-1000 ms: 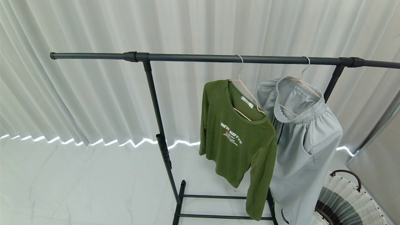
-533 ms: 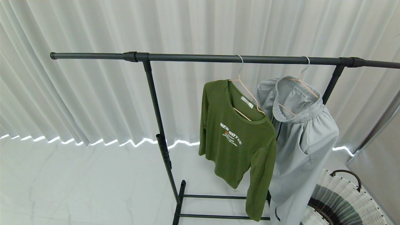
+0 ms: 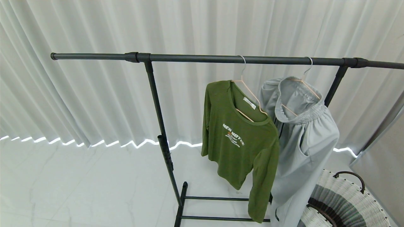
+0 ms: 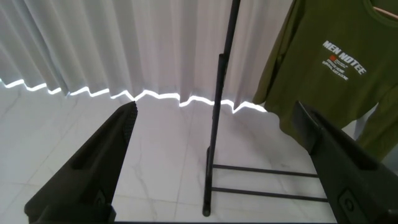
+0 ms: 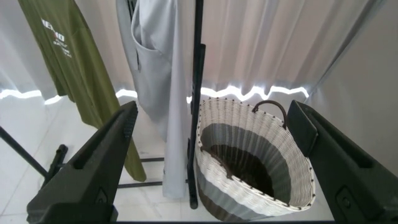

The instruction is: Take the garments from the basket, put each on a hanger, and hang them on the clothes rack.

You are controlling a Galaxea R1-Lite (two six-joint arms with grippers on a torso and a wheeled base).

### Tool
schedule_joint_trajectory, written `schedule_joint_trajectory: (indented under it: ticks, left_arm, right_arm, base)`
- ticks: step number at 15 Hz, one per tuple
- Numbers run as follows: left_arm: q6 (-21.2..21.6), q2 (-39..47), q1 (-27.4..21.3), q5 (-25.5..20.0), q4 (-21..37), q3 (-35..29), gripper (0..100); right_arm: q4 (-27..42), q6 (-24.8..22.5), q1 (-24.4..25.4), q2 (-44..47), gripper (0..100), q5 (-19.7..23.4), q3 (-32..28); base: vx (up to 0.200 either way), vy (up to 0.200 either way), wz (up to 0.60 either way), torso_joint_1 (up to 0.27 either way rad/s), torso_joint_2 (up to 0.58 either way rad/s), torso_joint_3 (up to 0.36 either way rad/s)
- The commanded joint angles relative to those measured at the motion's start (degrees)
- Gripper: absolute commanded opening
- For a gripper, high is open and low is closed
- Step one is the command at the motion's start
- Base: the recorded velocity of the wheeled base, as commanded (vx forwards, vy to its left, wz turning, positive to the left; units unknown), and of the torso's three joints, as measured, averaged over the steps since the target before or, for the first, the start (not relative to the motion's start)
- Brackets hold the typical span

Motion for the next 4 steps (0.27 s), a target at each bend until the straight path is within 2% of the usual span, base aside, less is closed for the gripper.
schedule_joint_trajectory:
  ticks: [1, 4]
  left_arm:
    - [0.0, 0.0, 0.0, 0.0, 0.0, 0.0, 100]
    - [0.0, 0.0, 0.0, 0.0, 0.0, 0.0, 100]
  right_arm:
    - [0.0, 0.0, 0.0, 0.0, 100, 0.0, 0.0]
    - [0.0, -0.1, 0.0, 0.0, 100, 0.0, 0.0]
  base:
    - [0.0, 0.0, 0.0, 0.0, 0.0, 0.0]
    - [0.0, 0.0, 0.0, 0.0, 0.0, 0.0]
